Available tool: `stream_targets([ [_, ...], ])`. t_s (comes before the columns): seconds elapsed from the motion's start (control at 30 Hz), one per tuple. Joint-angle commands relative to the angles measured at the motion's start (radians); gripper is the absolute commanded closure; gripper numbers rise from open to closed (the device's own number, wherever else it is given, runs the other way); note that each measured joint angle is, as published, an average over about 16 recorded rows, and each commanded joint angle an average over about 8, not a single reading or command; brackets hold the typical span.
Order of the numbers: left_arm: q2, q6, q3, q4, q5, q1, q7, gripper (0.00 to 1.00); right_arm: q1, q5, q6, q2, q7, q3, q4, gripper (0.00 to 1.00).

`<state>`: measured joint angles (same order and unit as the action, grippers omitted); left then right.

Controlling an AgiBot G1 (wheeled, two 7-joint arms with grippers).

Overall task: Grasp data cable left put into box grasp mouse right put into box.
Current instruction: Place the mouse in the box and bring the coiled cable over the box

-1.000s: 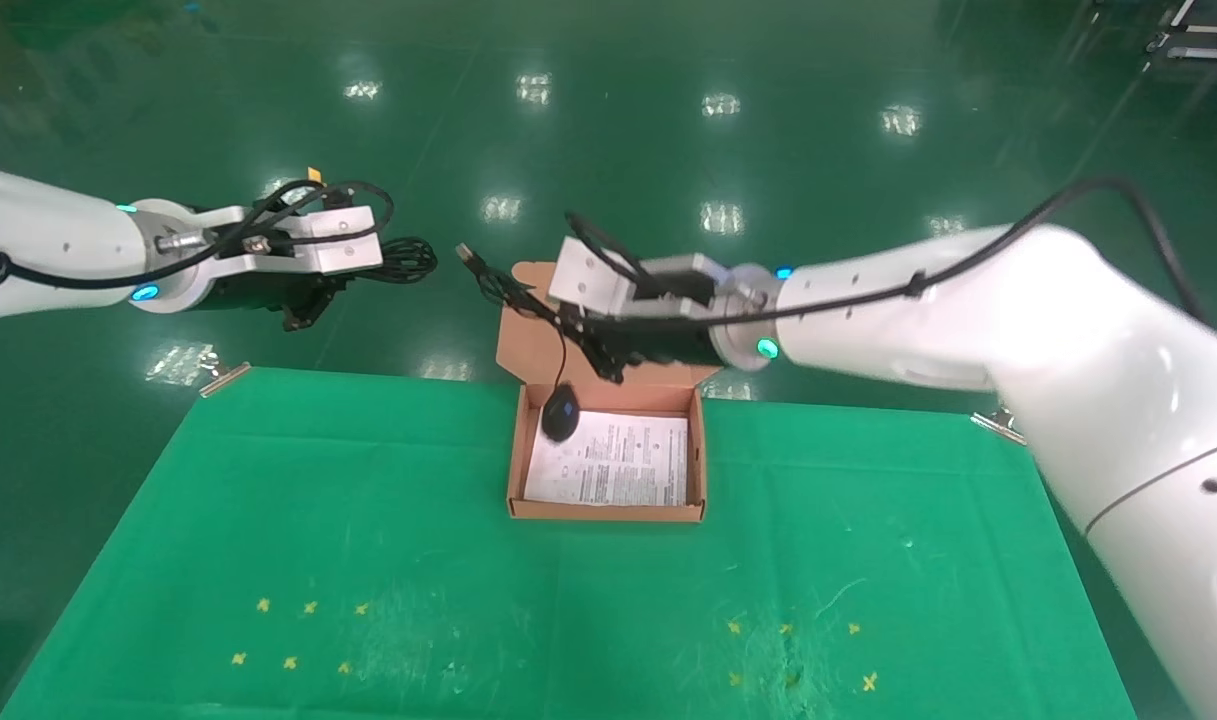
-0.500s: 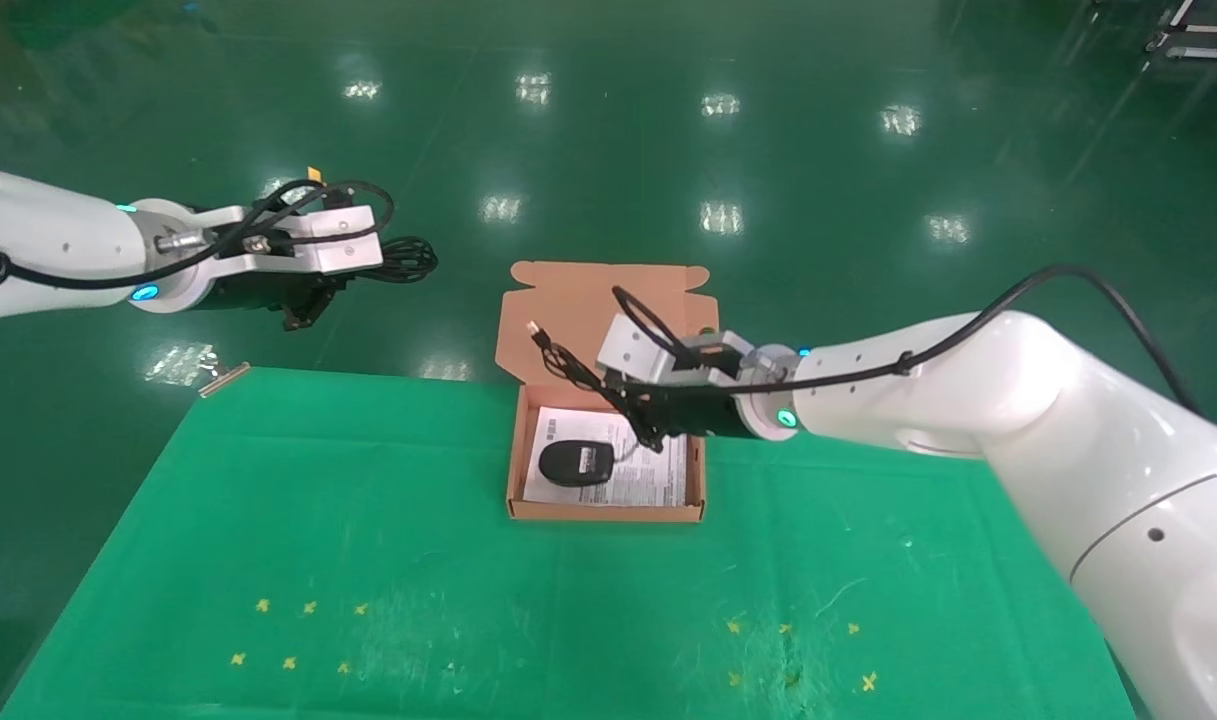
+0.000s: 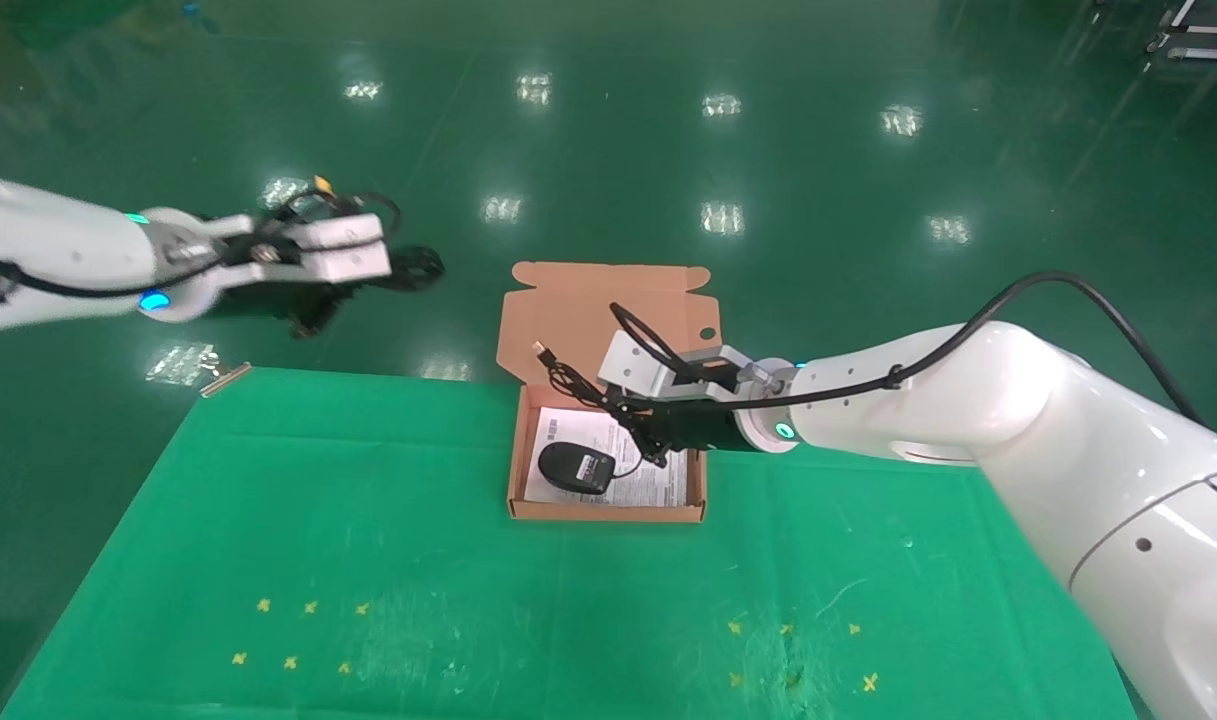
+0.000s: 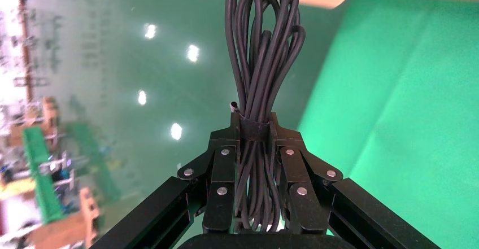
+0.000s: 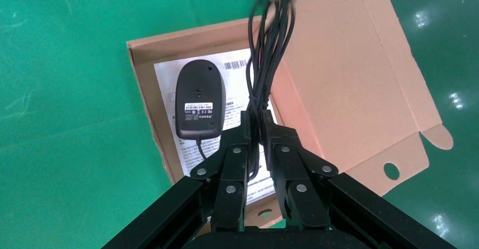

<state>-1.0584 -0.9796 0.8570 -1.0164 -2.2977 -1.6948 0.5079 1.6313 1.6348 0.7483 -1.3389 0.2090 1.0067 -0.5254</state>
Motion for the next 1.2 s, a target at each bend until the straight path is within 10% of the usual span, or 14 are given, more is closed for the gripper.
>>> stream_targets([
  [0.03,-0.005,0.004,0.001,0.001,0.008,0.009,-0.003,1.00,-0.001,-0.003,-0.001,0.007,0.006,0.006,-0.011,0.00],
  [1.1,-0.309,0.325,0.109,0.352,0.421,0.188,-0.554,1.00,0.065,0.109,0.051,0.360,0.212,0.021,-0.328,0.00],
  [1.2,-0.312,0.330,0.144,0.362,0.459,0.184,-0.588,0.63,0.064,0.126,0.050,0.382,0.242,0.024,-0.372,0.00],
])
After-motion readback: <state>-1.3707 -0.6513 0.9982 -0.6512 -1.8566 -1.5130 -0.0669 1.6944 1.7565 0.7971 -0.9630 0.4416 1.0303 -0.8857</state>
